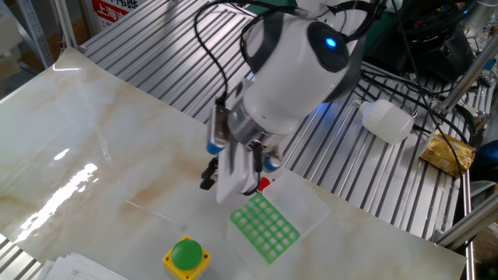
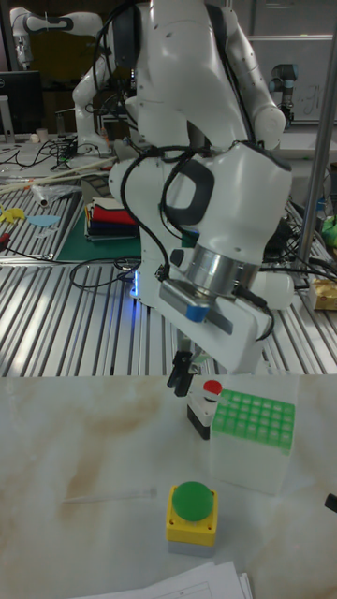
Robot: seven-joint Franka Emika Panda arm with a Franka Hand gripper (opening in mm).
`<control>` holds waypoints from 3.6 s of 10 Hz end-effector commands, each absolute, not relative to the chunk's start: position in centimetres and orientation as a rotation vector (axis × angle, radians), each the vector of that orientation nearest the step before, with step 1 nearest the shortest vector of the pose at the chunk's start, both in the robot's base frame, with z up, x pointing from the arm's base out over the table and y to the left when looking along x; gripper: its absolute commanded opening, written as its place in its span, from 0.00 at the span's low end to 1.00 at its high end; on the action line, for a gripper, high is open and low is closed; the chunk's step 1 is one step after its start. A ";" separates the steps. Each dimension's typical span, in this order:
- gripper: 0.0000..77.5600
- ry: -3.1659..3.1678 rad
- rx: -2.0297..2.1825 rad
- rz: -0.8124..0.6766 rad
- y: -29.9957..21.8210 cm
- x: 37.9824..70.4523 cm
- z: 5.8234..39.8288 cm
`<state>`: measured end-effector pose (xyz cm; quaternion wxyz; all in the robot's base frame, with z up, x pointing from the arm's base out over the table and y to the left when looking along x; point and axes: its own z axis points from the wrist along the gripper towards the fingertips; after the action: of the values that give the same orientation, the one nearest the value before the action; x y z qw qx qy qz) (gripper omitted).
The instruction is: Insert a large pipette tip into the holder for large pipette tips
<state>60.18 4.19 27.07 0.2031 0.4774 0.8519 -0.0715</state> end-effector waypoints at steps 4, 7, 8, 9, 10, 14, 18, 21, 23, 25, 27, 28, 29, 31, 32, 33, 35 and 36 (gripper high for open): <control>0.01 2.424 1.308 -0.175 2.8 61.6 27.9; 0.01 2.485 1.322 -0.138 2.7 61.5 27.9; 0.01 2.510 1.314 -0.144 2.7 61.5 27.9; 0.01 2.539 1.310 -0.132 2.6 61.4 28.0; 0.01 2.555 1.307 -0.127 2.5 61.4 28.0; 0.01 2.639 1.267 -0.083 1.0 61.9 27.9; 0.01 2.605 1.258 -0.094 -0.6 63.0 27.3; 0.01 2.589 1.255 -0.090 -1.1 63.4 27.1; 0.01 2.577 1.237 -0.096 -1.7 63.8 26.8; 0.01 2.578 1.237 -0.094 -2.0 64.3 26.4; 0.01 2.583 1.238 -0.088 -2.1 64.6 26.2; 0.01 2.590 1.221 -0.097 -2.4 64.8 26.0; 0.01 2.590 1.226 -0.092 -2.4 64.8 26.0; 0.01 2.579 1.246 -0.097 -2.5 64.7 26.1; 0.01 2.594 1.234 -0.090 -2.5 64.7 26.1; 0.01 2.603 1.226 -0.084 -2.5 64.7 26.0; 0.01 2.623 1.230 -0.065 -2.6 64.7 26.0; 0.01 2.635 1.217 -0.064 -2.6 64.7 26.0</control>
<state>64.66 -2.53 25.89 0.1204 0.4200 0.8992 -0.0239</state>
